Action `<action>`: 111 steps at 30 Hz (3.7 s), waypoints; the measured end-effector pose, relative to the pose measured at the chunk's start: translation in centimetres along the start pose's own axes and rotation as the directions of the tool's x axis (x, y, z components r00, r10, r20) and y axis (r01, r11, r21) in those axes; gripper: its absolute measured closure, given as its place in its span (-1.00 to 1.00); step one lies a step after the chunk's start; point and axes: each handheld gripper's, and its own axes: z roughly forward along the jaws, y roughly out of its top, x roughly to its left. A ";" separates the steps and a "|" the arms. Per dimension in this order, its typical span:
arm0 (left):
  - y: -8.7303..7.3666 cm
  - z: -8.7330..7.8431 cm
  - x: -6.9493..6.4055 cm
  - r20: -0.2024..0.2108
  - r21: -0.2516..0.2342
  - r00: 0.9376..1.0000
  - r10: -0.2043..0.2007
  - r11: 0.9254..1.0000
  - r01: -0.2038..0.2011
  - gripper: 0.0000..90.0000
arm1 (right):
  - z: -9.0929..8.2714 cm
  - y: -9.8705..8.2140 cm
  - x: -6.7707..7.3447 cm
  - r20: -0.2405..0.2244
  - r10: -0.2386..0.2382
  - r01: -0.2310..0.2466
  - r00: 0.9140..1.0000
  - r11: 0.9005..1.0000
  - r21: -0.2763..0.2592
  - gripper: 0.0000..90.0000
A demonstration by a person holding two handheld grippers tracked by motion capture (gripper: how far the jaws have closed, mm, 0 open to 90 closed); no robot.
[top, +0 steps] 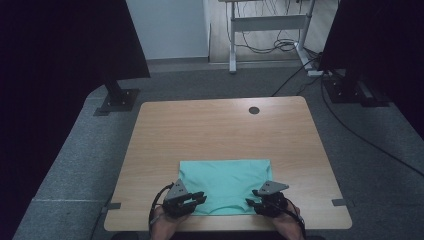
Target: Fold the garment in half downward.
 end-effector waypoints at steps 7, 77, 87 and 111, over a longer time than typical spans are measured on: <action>-1.3 1.7 0.6 -0.074 0.100 0.997 0.007 0.995 0.001 0.48 | -0.2 0.6 -0.6 0.038 0.021 -0.020 0.999 0.999 -0.039 0.02; 1.0 3.8 5.5 -0.199 0.123 0.980 0.024 0.992 0.001 -0.71 | 0.8 1.5 -8.0 0.077 0.048 -0.045 0.996 0.998 -0.031 -0.78; 0.8 0.1 5.3 -0.215 0.080 0.976 0.012 0.997 0.005 -0.79 | -1.2 1.5 -7.2 0.113 0.049 -0.046 0.992 0.999 -0.030 -0.83; -5.3 -5.9 6.3 -0.322 0.106 0.943 -0.080 0.987 0.120 -0.82 | -5.1 -3.9 -7.5 0.219 0.157 -0.159 0.963 0.987 -0.008 -0.81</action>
